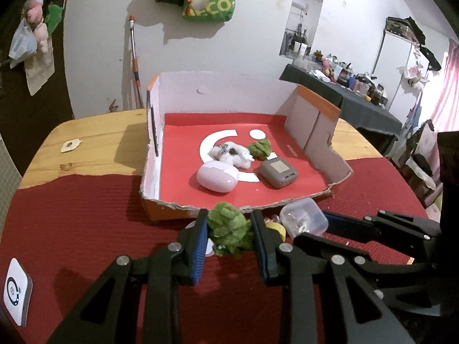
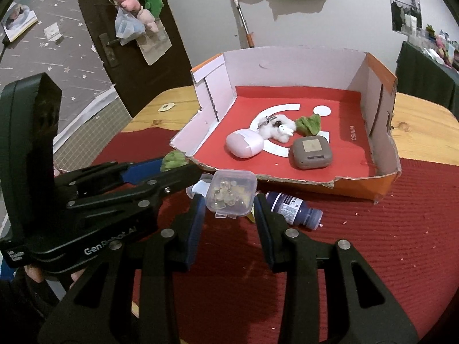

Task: Organize objects
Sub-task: 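Carry the green plush with the left tool while the right tool carries the clear container into the box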

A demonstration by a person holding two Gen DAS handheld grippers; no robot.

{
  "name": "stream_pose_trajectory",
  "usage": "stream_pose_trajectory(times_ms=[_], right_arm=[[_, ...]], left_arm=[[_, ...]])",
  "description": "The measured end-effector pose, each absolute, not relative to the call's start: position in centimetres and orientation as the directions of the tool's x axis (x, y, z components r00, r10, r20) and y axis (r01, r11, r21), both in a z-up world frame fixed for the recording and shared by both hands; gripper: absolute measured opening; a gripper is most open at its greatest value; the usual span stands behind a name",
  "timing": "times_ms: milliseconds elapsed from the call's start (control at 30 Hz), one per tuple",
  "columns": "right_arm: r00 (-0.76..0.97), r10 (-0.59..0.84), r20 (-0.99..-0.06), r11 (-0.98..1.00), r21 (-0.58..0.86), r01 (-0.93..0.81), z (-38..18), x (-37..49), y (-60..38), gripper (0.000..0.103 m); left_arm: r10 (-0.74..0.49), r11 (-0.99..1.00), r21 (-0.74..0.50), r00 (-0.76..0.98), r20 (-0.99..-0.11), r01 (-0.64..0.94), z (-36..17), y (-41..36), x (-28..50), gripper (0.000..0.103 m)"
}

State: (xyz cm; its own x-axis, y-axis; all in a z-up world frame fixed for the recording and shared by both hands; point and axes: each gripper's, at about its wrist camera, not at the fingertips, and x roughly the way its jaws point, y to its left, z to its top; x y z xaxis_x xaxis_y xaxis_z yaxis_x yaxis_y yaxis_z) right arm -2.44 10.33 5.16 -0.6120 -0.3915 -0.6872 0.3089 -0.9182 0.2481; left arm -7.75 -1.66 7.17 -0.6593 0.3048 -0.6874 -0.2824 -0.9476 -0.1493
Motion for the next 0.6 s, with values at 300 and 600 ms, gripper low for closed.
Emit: stream_pose_trajectory(times_ms=[300, 600], right_arm=[[-0.620, -0.390, -0.681, -0.918, 0.241, 0.314, 6.1, -3.6, 11.0, 0.034], [-0.615, -0.396, -0.682, -0.917, 0.259, 0.303, 6.5, -5.2, 12.0, 0.034]], left_arm=[[0.305, -0.945, -0.138, -0.649, -0.697, -0.296, 7.5, -1.3, -9.2, 0.030], [0.312, -0.938, -0.126, -0.635, -0.706, -0.322, 8.0, -0.8, -10.9, 0.030]])
